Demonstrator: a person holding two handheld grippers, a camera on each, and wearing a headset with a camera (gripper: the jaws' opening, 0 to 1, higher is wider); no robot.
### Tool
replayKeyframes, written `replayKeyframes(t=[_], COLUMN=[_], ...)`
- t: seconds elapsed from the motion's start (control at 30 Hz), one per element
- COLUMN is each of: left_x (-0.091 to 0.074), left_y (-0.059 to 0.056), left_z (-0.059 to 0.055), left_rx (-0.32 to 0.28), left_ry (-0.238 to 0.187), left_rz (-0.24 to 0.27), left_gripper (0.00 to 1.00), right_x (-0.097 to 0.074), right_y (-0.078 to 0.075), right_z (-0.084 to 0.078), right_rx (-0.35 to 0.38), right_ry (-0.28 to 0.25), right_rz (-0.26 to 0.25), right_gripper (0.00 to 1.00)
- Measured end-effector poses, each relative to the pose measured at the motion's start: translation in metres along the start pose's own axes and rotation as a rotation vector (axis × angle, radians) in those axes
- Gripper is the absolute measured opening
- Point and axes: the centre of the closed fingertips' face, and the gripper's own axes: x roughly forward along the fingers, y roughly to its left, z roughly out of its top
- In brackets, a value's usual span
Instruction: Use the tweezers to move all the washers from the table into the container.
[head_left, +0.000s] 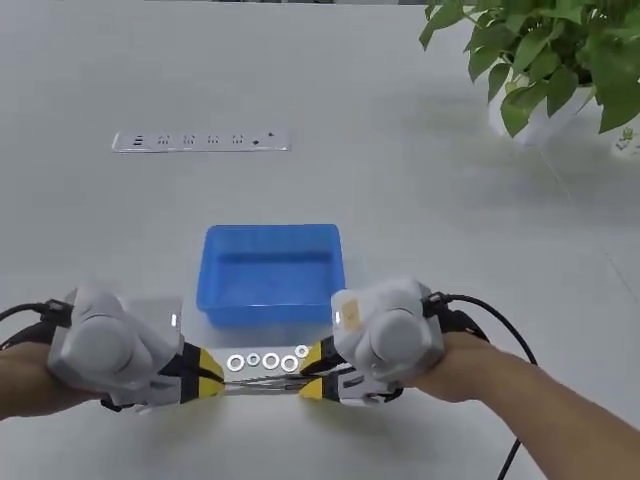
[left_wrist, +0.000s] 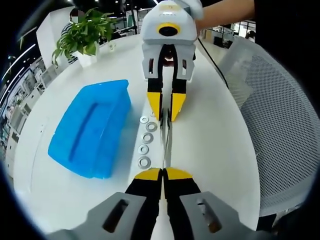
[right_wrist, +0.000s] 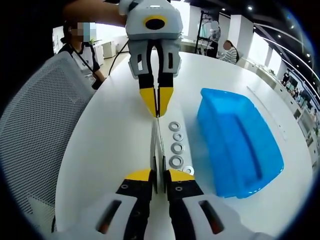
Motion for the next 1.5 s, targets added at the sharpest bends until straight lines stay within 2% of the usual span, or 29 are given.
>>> replayKeyframes(t=[0.27,0.47,0.73,1.03,1.5], left_x=[-0.007,-0.015,-0.028,-0.039,-0.047], left_y=[-0.003,-0.004,-0.006,-0.007,-0.009], left_z=[0.006,0.015,0.028,0.053,0.082], left_rx=[-0.007,-0.007,0.029,0.059,0.089], left_ry=[0.007,0.003,0.005,-0.019,-0.070], left_rz=[0.001,0.011,0.015,0.009,-0.002], left_gripper=[0.05,0.05,0.05,0.05,0.04], right_x=[0.001,0.003,0.005,0.003,0.002], right_y=[0.002,0.003,0.004,0.005,0.007], right_z=[0.001,0.003,0.010,0.016,0.028], right_rx=[-0.005,-0.014,-0.014,-0.004,0.028], right_ry=[0.006,0.010,-0.001,-0.026,-0.075], right_rz=[0.002,0.003,0.007,-0.007,-0.019], right_gripper=[0.14,0.15,0.14,0.13,0.13])
